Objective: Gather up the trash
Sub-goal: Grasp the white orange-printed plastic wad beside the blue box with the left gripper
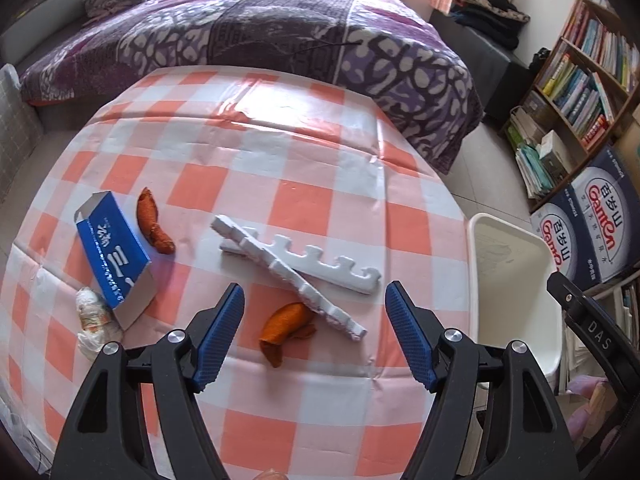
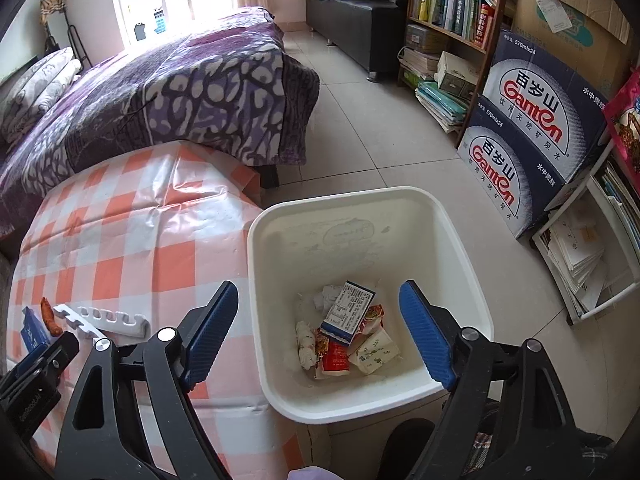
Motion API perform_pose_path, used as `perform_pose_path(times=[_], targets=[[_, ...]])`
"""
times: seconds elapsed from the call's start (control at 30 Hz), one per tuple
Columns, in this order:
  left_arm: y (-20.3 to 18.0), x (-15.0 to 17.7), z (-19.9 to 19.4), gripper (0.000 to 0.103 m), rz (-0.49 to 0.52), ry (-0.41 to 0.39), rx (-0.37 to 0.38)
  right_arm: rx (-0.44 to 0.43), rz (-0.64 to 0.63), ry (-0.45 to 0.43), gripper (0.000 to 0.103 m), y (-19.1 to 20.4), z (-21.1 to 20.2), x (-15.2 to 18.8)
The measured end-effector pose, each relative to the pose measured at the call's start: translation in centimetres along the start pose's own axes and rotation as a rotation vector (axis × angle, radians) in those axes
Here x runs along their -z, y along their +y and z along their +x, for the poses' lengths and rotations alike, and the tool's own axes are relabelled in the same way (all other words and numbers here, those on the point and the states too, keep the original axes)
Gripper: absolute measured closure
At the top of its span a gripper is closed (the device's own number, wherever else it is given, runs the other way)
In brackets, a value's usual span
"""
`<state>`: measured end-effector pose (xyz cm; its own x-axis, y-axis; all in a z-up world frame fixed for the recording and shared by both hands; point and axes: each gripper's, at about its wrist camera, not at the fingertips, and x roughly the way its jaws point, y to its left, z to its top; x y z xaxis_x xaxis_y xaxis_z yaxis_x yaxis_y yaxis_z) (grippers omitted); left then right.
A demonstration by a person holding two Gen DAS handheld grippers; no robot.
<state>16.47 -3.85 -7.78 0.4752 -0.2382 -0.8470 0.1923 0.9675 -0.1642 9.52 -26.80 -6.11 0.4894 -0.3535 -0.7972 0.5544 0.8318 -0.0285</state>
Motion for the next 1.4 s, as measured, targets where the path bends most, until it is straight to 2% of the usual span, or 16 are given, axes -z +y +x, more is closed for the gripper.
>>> perform_pose_path(times=[0.27, 0.4, 0.5, 0.67, 0.8, 0.9, 1.07, 1.1, 1.23, 1.4], targets=[[6.8, -0.2, -0.7, 0.026, -0.135, -0.018, -0.169, -0.019, -0.09, 0.01, 0.024, 4.5, 0.2, 1.1], [9.8, 0.1, -0.7, 0.026, -0.165, 0.007, -0.266, -0.032, -0.137, 0.017, 0.024, 6.6, 0.3, 1.7], [12.0, 0.6, -0.3, 0.026, -0.182, 0.053, -0.297, -0.047, -0.166, 0.024, 0.023, 8.0, 0.4, 2.2], [14.9, 1.7, 0.9, 0.026, -0.227, 0.153, -0.279, -0.071, -0.197, 0.03, 0.023, 10.1, 0.5, 2.8], [15.7, 2.4, 1.6, 0.028, -0.216, 0.191, -0.258, -0.106, -0.218, 0.035, 0.023, 11.6, 0.5, 3.2], [16.0, 2.7, 2.0, 0.037, -0.208, 0.195, -0.235, -0.147, -0.229, 0.041, 0.023, 12.8, 0.6, 3.6], [16.8, 3.2, 2.7, 0.059, -0.202, 0.218, -0.178, -0.234, -0.261, 0.048, 0.023, 15.3, 0.4, 4.2], [16.9, 3.2, 2.7, 0.069, -0.203, 0.218, -0.164, -0.252, -0.273, 0.046, 0.023, 15.9, 0.3, 4.3], [17.9, 3.1, 1.5, 0.071, -0.214, 0.189, -0.123, -0.341, -0.329, 0.029, 0.017, 18.7, -0.2, 4.7], [20.7, 1.7, -2.3, 0.071, -0.3, 0.099, -0.111, -0.446, -0.452, -0.003, 0.01, 23.1, -1.5, 5.3]])
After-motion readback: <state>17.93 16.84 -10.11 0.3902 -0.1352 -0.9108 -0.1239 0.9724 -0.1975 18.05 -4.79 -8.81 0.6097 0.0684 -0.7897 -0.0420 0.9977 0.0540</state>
